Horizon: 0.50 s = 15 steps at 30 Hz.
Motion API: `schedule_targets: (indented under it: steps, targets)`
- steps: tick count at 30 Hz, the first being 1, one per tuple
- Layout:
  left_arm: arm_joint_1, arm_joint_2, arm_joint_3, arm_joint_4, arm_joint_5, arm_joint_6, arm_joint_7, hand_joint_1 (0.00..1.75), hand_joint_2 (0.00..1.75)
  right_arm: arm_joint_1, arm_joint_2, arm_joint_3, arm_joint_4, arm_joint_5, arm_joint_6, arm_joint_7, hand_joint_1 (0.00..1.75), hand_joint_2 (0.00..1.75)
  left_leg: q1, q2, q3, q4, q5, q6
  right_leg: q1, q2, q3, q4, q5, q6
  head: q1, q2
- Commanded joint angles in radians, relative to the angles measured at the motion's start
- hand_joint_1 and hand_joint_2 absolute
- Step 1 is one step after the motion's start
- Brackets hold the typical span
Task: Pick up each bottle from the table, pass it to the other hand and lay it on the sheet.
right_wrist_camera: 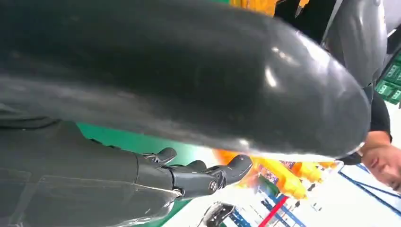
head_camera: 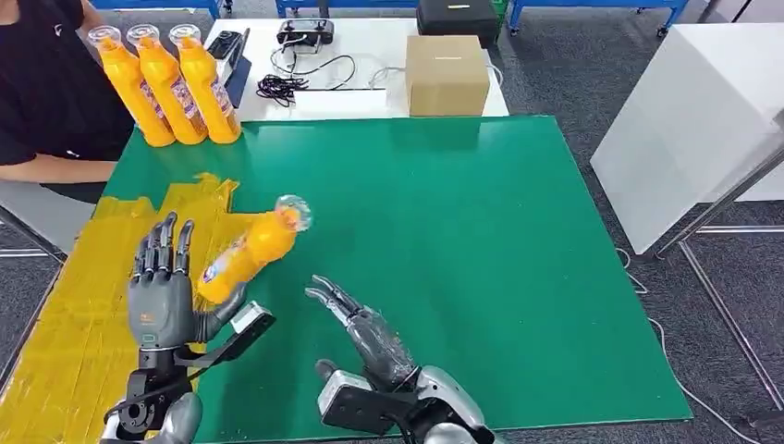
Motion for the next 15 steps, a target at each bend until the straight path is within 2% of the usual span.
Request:
schedule_targets:
  steps: [1, 2, 4, 5, 7, 8, 9, 10, 11, 14, 15]
  targets:
    - [-0.071, 0.081, -0.069, 0.166, -0.107, -0.070, 0.147, 0.00, 0.00, -0.012, -0.026, -0.014, -0.003, -0.004, 0.017, -0.004, 0.00, 0.00, 0.000, -0.001, 0.002, -0.001, 0.000, -0.001, 0.000, -0.001, 0.002, -0.001, 0.000, 0.000, 0.001, 0.000]
    - [-0.079, 0.114, -0.098, 0.187, -0.124, -0.059, 0.179, 0.00, 0.00, -0.017, -0.026, -0.011, -0.003, -0.009, 0.024, -0.006, 0.00, 0.00, 0.000, -0.001, 0.003, -0.002, 0.000, -0.001, 0.000, -0.002, 0.003, -0.002, -0.001, 0.000, 0.000, 0.000]
    - [-0.125, 0.238, -0.261, 0.231, -0.124, -0.079, 0.348, 0.00, 0.00, -0.028, -0.027, -0.003, 0.000, -0.015, 0.033, -0.007, 0.00, 0.00, 0.000, 0.000, 0.001, -0.001, 0.000, -0.001, 0.000, 0.000, 0.001, -0.001, 0.000, 0.000, 0.000, 0.000]
    - [-0.143, 0.244, -0.314, 0.272, -0.124, -0.083, 0.392, 0.00, 0.00, -0.034, -0.027, 0.001, 0.001, -0.019, 0.036, -0.007, 0.00, 0.00, 0.000, 0.000, 0.002, -0.002, 0.000, -0.001, 0.000, -0.001, 0.002, -0.001, 0.000, 0.000, 0.000, 0.000]
    - [-0.138, 0.206, -0.272, 0.307, -0.124, -0.062, 0.366, 0.00, 0.00, -0.034, -0.026, 0.003, -0.004, -0.019, 0.036, -0.007, 0.00, 0.00, 0.000, -0.004, 0.001, -0.001, 0.001, -0.001, 0.000, -0.005, 0.003, -0.001, -0.001, 0.000, 0.001, 0.000]
    - [-0.126, 0.167, -0.225, 0.308, -0.082, -0.039, 0.308, 0.00, 0.00, -0.031, -0.027, 0.002, -0.007, -0.019, 0.035, -0.007, 0.00, 0.00, 0.000, -0.003, 0.002, -0.001, 0.001, -0.001, 0.000, -0.003, 0.002, -0.001, 0.000, 0.000, 0.001, 0.000]
    - [-0.114, 0.121, -0.176, 0.287, 0.159, -0.048, 0.115, 0.00, 0.00, -0.017, -0.031, -0.007, -0.018, -0.016, 0.031, -0.007, 0.00, 0.00, -0.001, -0.001, 0.002, -0.001, 0.000, -0.001, -0.001, -0.001, 0.001, -0.001, 0.000, 0.000, 0.000, 0.000]
    - [-0.106, 0.091, -0.150, 0.250, 0.349, -0.099, -0.020, 0.00, 0.00, -0.001, -0.032, -0.020, -0.027, -0.007, 0.016, -0.015, 0.00, 0.00, 0.000, 0.001, 0.002, -0.001, 0.000, -0.001, 0.000, 0.000, 0.002, -0.001, 0.000, 0.000, 0.000, 0.000]
    - [-0.097, 0.066, -0.119, 0.213, 0.419, -0.135, -0.072, 0.00, 0.00, 0.014, -0.036, -0.030, -0.039, -0.003, 0.009, -0.024, 0.00, 0.00, 0.000, 0.000, 0.001, 0.000, 0.000, 0.000, 0.000, -0.001, 0.002, -0.001, 0.000, 0.000, 0.000, 0.000]
    - [-0.095, 0.062, -0.117, 0.203, 0.415, -0.144, -0.072, 0.00, 0.00, 0.017, -0.038, -0.032, -0.043, -0.002, 0.008, -0.025, 0.00, 0.00, 0.000, -0.003, 0.000, 0.000, 0.000, 0.000, 0.000, -0.003, 0.001, -0.001, -0.001, 0.001, 0.002, 0.000]
    - [-0.081, 0.026, -0.099, 0.144, 0.698, -0.250, -0.236, 0.00, 0.00, 0.036, -0.031, -0.051, -0.056, 0.009, -0.023, -0.056, 0.00, 0.00, 0.001, -0.003, 0.001, 0.000, -0.001, 0.000, 0.001, -0.004, 0.004, -0.002, -0.001, 0.001, 0.000, 0.000]
